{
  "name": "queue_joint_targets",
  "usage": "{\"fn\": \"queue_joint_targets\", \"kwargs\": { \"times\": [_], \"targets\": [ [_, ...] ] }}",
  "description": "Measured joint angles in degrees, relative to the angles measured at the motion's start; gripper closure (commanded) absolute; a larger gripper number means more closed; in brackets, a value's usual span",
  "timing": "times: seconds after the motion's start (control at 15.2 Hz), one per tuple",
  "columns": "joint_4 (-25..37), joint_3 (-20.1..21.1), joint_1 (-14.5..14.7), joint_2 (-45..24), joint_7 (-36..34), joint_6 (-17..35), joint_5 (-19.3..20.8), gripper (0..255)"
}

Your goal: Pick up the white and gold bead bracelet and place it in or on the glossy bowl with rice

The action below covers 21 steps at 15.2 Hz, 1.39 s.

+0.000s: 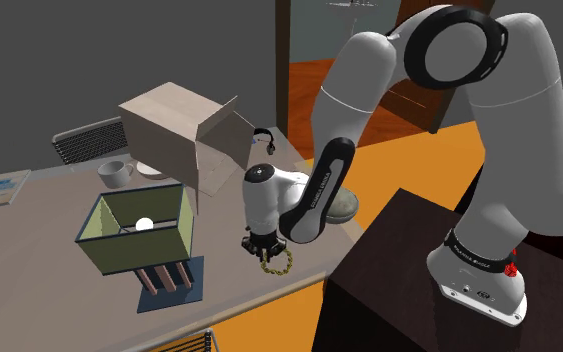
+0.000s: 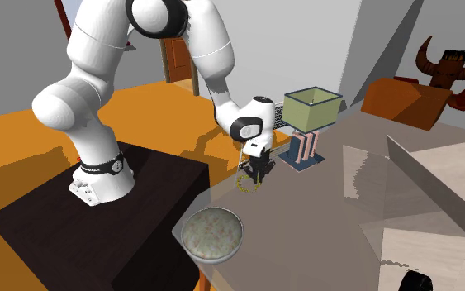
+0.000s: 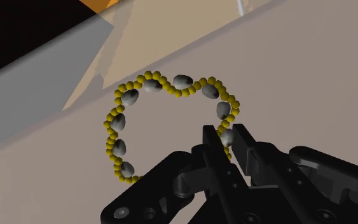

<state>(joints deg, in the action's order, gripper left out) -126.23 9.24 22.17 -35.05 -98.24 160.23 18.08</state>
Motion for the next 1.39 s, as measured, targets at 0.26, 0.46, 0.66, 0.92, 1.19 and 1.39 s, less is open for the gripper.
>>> {"fn": "queue_joint_targets", "kwargs": {
  "times": [0.26, 0.46, 0.66, 0.92, 1.19, 1.39],
  "targets": [
    [-0.98, 1.27, -1.11, 3.02, 0.9, -2.11, -1.0, 255],
    [-1.71, 2.31, -1.75, 5.46, 1.44, -3.84, -1.9, 255],
    [-2.19, 3.27, -2.45, 7.65, 2.14, -5.56, -2.85, 255],
    [-2.89, 4.43, -3.34, 10.5, 3.11, -7.7, -4.16, 255],
    [-3.0, 5.57, -4.25, 13.3, 4.34, -10.32, -5.69, 255],
    [-3.4, 6.33, -4.8, 15.46, 5.15, -12.0, -6.82, 255]
  ]
}}
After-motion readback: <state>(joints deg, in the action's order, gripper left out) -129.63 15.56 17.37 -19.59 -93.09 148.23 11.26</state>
